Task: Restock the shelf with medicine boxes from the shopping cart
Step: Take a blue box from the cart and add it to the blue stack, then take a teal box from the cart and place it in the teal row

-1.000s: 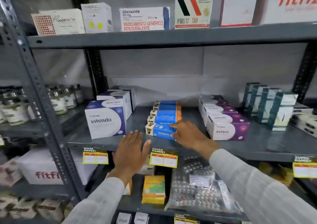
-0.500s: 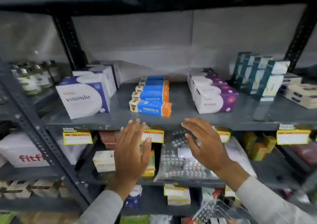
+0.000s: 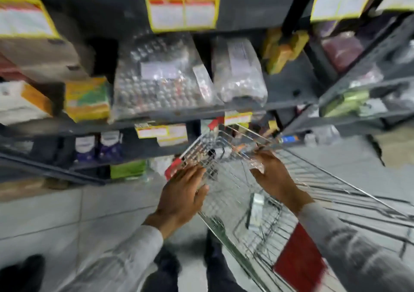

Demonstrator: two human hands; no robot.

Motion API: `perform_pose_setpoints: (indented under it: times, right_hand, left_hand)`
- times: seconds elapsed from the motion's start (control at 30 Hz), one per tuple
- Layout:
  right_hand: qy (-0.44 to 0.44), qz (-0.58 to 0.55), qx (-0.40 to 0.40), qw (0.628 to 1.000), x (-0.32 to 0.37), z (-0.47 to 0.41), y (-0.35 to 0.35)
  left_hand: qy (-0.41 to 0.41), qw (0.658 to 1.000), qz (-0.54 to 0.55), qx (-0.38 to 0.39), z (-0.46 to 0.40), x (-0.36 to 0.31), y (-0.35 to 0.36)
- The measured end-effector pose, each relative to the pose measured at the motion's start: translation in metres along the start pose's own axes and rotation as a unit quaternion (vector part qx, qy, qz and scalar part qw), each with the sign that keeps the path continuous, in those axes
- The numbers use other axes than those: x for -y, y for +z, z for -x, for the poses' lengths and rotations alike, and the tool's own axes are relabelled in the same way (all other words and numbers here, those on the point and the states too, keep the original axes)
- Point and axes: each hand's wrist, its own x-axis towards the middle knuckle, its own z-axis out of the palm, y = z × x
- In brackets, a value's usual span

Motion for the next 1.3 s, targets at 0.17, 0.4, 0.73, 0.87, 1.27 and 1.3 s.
perform_pose_setpoints:
  times: [0.17, 0.4, 0.73, 0.87, 1.27, 1.3]
  right_hand:
    - [0.217, -0.004, 0.103, 0.971, -0.091, 0.017, 0.068]
    - [0.362, -0.11, 0.109, 0.919, -0.15, 0.05, 0.17]
    - [0.41, -0.138, -0.008, 0.901, -0.154, 0.064, 0.254]
    - [0.403, -0.114, -0.009, 0.908, -0.157, 0.061, 0.246]
    - [0.226, -0.109, -0.169, 0.953, -0.037, 0.103, 0.089]
    - [0.21, -0.103, -0.196, 0.952, -0.019, 0.107, 0.068]
  left_hand:
    - [-0.029, 0.991, -0.015, 0.127, -0.012, -0.012, 0.071]
    - [-0.056, 0.992, -0.051, 0.096, -0.015, -0.009, 0.099]
    - [-0.05, 0.992, -0.065, 0.092, -0.017, -0.002, 0.108]
    - [-0.052, 0.993, -0.072, 0.077, -0.016, -0.004, 0.11]
    - [-0.072, 0.99, 0.052, 0.11, -0.01, -0.049, 0.05]
    - [-0.06, 0.992, 0.064, 0.089, -0.01, -0.058, 0.031]
